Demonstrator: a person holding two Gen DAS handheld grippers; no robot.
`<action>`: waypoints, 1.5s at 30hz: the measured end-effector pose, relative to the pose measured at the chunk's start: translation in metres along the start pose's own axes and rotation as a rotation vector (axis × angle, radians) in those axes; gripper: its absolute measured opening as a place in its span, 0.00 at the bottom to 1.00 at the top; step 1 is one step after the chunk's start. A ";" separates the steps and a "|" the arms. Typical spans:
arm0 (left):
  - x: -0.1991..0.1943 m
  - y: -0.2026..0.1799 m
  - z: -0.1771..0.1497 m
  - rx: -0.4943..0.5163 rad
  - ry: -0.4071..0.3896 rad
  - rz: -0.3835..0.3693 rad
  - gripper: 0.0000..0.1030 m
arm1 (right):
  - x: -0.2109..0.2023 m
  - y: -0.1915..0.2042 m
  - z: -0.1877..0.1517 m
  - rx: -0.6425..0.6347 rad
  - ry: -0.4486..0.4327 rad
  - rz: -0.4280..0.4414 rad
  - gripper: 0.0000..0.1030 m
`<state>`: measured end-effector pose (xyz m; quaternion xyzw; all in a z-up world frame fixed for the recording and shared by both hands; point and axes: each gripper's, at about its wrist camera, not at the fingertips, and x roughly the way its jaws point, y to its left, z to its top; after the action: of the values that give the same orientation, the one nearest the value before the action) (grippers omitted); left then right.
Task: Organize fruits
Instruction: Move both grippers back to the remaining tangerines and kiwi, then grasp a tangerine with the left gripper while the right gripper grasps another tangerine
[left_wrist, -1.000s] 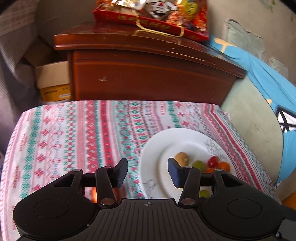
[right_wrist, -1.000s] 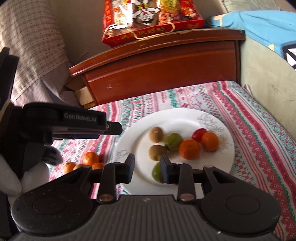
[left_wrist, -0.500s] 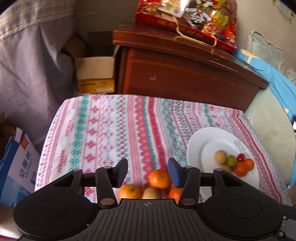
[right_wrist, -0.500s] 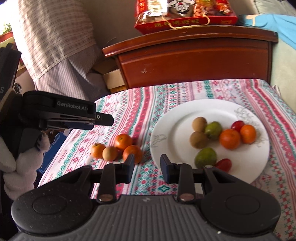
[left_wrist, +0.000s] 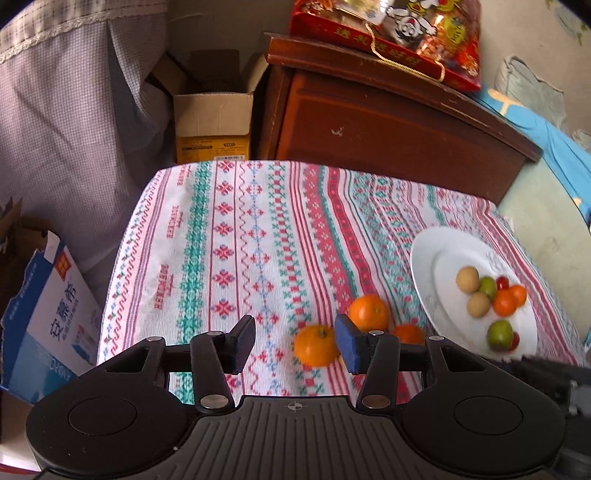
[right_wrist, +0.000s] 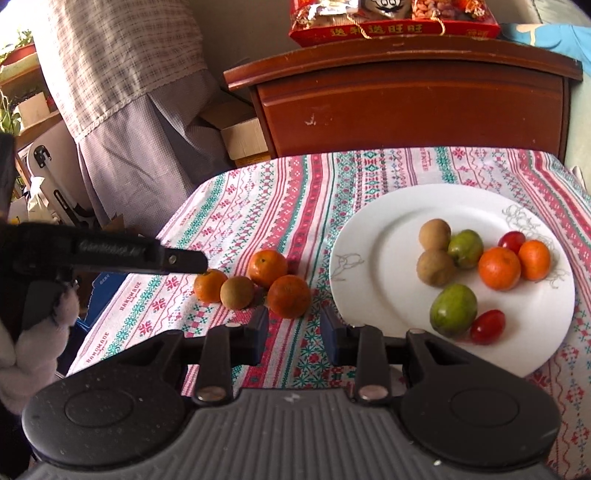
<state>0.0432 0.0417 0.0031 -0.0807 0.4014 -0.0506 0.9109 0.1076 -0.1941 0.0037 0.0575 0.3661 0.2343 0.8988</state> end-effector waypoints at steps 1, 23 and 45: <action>0.000 0.000 -0.002 0.012 0.001 0.000 0.45 | 0.001 0.000 0.000 0.001 0.002 -0.002 0.32; 0.015 -0.009 -0.025 0.214 -0.034 -0.026 0.46 | 0.024 0.005 0.002 0.006 -0.012 -0.002 0.38; 0.015 -0.020 -0.030 0.273 -0.058 -0.010 0.27 | 0.029 0.004 0.003 0.007 -0.010 0.007 0.30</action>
<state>0.0310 0.0160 -0.0241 0.0408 0.3637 -0.1068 0.9245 0.1263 -0.1771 -0.0115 0.0630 0.3622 0.2361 0.8995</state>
